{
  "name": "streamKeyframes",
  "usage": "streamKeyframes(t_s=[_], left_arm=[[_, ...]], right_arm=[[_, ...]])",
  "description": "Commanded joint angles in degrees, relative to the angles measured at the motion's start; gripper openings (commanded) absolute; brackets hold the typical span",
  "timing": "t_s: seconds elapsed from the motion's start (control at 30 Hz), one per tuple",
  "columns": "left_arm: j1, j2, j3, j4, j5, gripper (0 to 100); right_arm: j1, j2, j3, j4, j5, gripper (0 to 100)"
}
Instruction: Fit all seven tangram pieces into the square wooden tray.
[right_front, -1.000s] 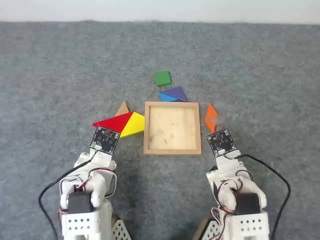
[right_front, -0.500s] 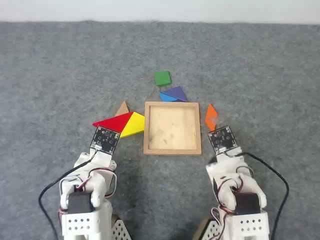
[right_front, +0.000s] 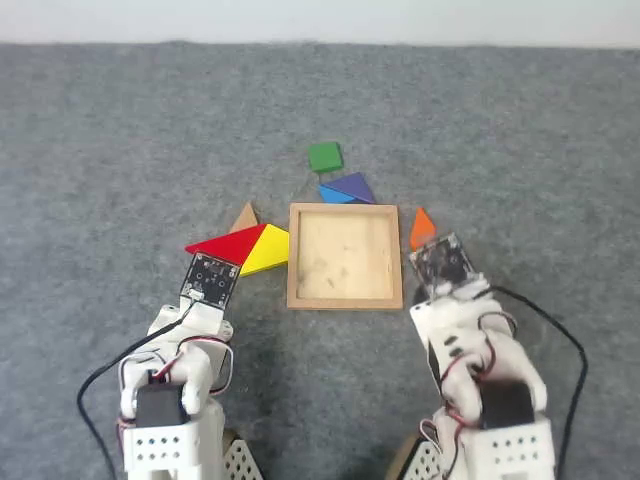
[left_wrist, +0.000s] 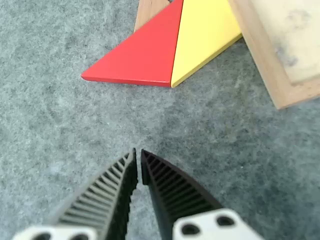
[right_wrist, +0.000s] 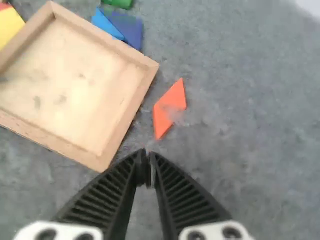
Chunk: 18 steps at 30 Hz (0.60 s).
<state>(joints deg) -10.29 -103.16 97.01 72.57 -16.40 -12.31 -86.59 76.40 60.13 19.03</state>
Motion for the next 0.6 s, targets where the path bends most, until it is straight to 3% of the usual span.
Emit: streamKeyframes(t_s=[0.0,0.27,0.47,0.57], left_arm=[[0.0,-1.2,-0.6,0.3,-0.3,2],[0.0,-1.2,-0.6,0.3,-0.3,2],[0.0,-1.2,-0.6,0.3,-0.3,2],[0.0,-1.2,-0.6,0.3,-0.3,2]], right_arm=[[-0.6,20.1,-11.9,-0.8,-5.1,1.0],[0.3,47.0,-17.1,-11.2,-12.2,1.0],[0.5,49.5,-9.9,-21.8,-12.1,1.6],[0.1,49.5,-9.7,-21.8,-11.7,9.7]])
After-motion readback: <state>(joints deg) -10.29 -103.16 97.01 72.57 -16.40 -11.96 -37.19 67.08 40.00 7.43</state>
